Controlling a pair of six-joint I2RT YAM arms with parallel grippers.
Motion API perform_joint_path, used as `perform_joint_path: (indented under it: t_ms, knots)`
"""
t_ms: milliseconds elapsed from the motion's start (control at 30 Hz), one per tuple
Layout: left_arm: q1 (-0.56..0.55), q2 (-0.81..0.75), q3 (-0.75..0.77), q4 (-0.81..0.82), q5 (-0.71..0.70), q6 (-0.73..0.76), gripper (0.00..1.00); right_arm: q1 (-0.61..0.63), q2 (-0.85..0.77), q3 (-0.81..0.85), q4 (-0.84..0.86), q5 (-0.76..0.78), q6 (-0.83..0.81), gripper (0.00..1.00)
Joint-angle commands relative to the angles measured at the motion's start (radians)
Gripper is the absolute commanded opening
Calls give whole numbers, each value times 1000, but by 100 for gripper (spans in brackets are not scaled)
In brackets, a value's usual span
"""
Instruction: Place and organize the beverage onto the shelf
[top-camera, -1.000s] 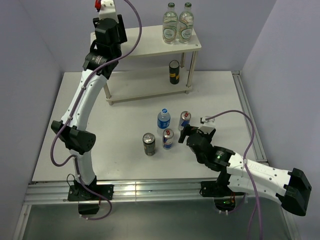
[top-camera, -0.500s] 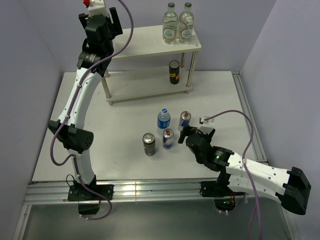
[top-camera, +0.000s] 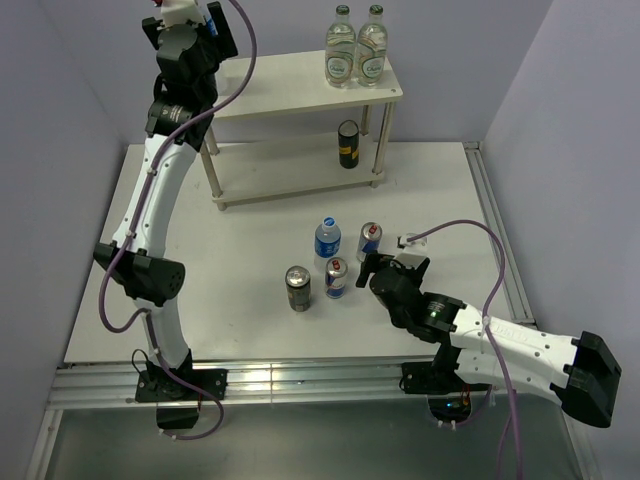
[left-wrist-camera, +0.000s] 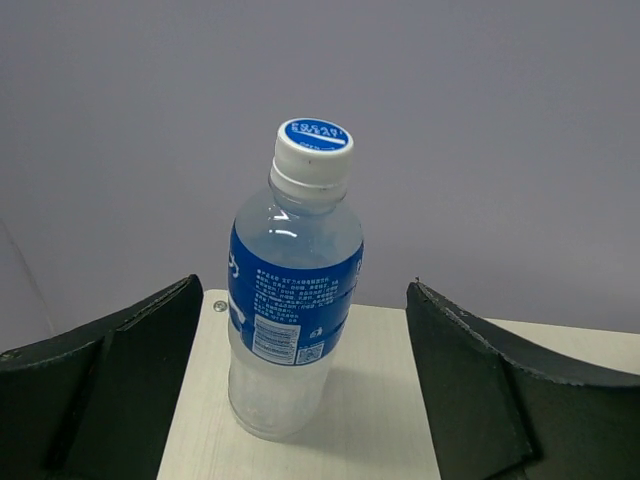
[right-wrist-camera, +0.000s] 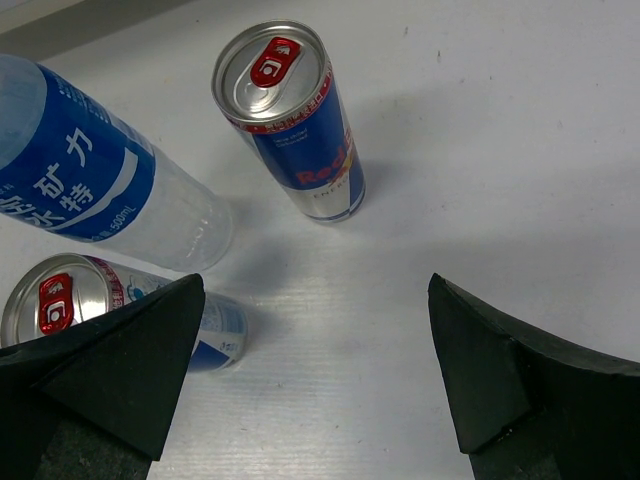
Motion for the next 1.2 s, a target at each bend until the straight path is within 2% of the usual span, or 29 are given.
perform_joint_path:
  t_ms: [0, 100, 133, 233, 333, 367, 433, 467, 533, 567, 633, 733, 867, 967, 1167]
  knots:
    - [7, -30, -9, 42, 27, -2, 89, 7, 8, 15, 11, 39, 10, 100]
    - [5, -88, -63, 39, 38, -22, 93, 8, 15, 18, 7, 42, 13, 100]
    - [5, -108, -79, 34, 38, -35, 98, 10, 15, 18, 9, 41, 13, 100]
    - [-19, -215, -181, 22, 6, -40, 99, 11, 17, 18, 7, 42, 13, 100]
    - [-96, -378, -372, 83, -51, 9, 99, 10, 17, 18, 9, 45, 13, 100]
    - [-155, -454, -455, 95, -56, 24, 99, 11, 17, 18, 9, 45, 13, 100]
    - [-220, -514, -506, 53, -50, 23, 99, 12, 22, 21, 9, 45, 13, 100]
    - [-272, -565, -544, 22, -9, 7, 99, 13, 23, 23, 7, 47, 14, 100]
    - [-301, -613, -595, -70, 76, -69, 99, 15, 29, 26, 7, 50, 14, 100]
    - [-311, -664, -671, -85, 167, -94, 99, 15, 31, 28, 4, 51, 16, 100]
    - [-318, -721, -783, -64, 267, -140, 99, 16, 32, 28, 1, 53, 17, 100]
    - [-329, -815, -1074, 17, 410, -163, 99, 18, 28, 26, 4, 53, 17, 100]
    - [-363, -797, -1241, 83, 466, -197, 99, 19, 31, 28, 4, 53, 17, 100]
    - [-399, -776, -1346, 205, 476, -218, 99, 19, 35, 29, 1, 56, 17, 100]
    - [-441, -665, -1370, 289, 486, -218, 99, 22, 38, 32, -5, 65, 25, 100]
